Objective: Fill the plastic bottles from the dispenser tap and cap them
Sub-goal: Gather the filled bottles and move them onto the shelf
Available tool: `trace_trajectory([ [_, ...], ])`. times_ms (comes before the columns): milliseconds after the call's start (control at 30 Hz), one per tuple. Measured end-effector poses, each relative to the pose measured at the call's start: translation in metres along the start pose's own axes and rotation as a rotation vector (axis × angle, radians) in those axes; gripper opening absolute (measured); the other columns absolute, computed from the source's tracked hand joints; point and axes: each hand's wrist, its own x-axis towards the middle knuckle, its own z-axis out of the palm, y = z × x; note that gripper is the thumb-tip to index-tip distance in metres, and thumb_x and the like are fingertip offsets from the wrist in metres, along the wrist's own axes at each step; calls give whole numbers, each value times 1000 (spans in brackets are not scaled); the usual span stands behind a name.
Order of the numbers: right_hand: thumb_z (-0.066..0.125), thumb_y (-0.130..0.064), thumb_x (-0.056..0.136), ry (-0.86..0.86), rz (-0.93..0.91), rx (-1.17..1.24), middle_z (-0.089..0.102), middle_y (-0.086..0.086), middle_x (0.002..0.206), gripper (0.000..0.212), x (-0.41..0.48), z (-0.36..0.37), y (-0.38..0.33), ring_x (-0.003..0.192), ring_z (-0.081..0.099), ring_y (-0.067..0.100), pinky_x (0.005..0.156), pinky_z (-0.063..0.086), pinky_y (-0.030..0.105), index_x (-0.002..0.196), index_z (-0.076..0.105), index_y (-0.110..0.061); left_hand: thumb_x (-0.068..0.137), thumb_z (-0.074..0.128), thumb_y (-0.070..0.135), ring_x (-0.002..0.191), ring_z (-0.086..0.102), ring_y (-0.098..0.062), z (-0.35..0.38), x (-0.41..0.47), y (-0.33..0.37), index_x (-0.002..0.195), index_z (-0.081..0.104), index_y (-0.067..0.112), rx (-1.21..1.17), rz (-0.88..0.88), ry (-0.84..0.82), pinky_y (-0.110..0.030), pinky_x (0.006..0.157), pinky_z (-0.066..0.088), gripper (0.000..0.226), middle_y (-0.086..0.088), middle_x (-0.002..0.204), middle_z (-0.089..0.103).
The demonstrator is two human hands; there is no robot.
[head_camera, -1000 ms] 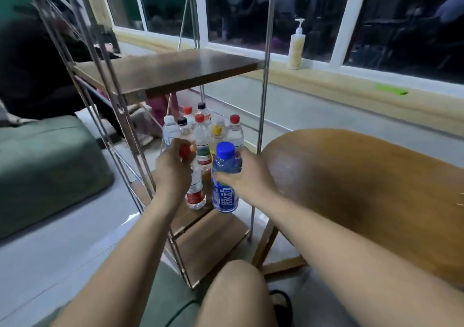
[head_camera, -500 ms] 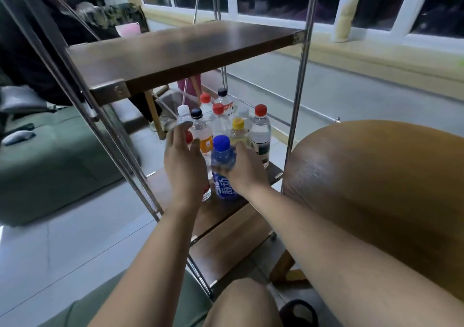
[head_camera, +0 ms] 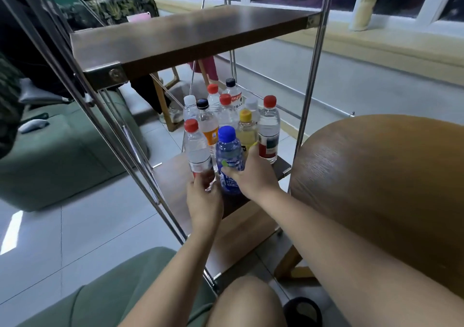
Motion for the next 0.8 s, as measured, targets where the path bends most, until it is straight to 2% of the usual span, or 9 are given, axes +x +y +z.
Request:
trace_trajectory([
  [133,81,-39,97,-39,-24,-23,71,16,132,59,1,2,3,122,68,37,86,51,36,130,41,-11,95,66,24,109,71,-17,-3,15,-6,129,75,31,26,-51,-60,-37,93,59,36,0,121,68],
  [267,80,-37,98,-18,-27,-36,71,19,128,50,5,6,2,119,68,40,82,46,33,115,39,-16,96,65,18,98,74,-12,-1,30,-6,123,75,29,-106,-118,-43,-16,72,57,32,1,114,70],
  [367,79,-37,99,3,-56,-63,72,17,127,47,8,11,0,118,69,39,79,43,30,118,45,-12,89,62,19,101,75,-14,2,41,-9,131,75,28,-164,-164,10,-25,77,61,45,1,119,72],
  [433,80,-36,99,22,-86,-77,72,16,130,50,10,13,-1,119,70,37,80,44,28,126,50,-7,94,62,19,105,72,-21,3,47,-9,136,73,23,-113,-181,46,-30,84,60,44,-4,124,66],
  [533,81,-36,98,52,-115,-83,73,17,128,55,14,18,-1,118,71,38,80,46,28,131,52,-4,99,62,26,115,69,-29,3,60,-12,139,71,24,-52,-238,73,-46,102,59,41,-7,131,60],
  [600,80,-37,98,60,-120,-91,73,18,126,55,16,21,-1,116,71,38,80,46,28,130,53,-3,97,60,27,118,67,-31,5,67,-14,140,70,24,-48,-260,88,-51,105,58,43,-8,134,60],
  [700,79,-39,99,70,-126,-108,73,20,124,56,17,25,0,113,72,40,79,44,28,130,53,-1,103,59,23,125,63,-33,8,74,-11,146,66,21,-23,-278,123,-41,111,51,43,-12,142,53],
  [800,78,-39,99,70,-127,-119,74,20,122,55,17,26,0,111,72,40,78,45,29,129,54,0,107,58,22,129,60,-35,10,77,-9,150,63,18,-15,-304,132,-36,106,46,44,-14,146,49],
])
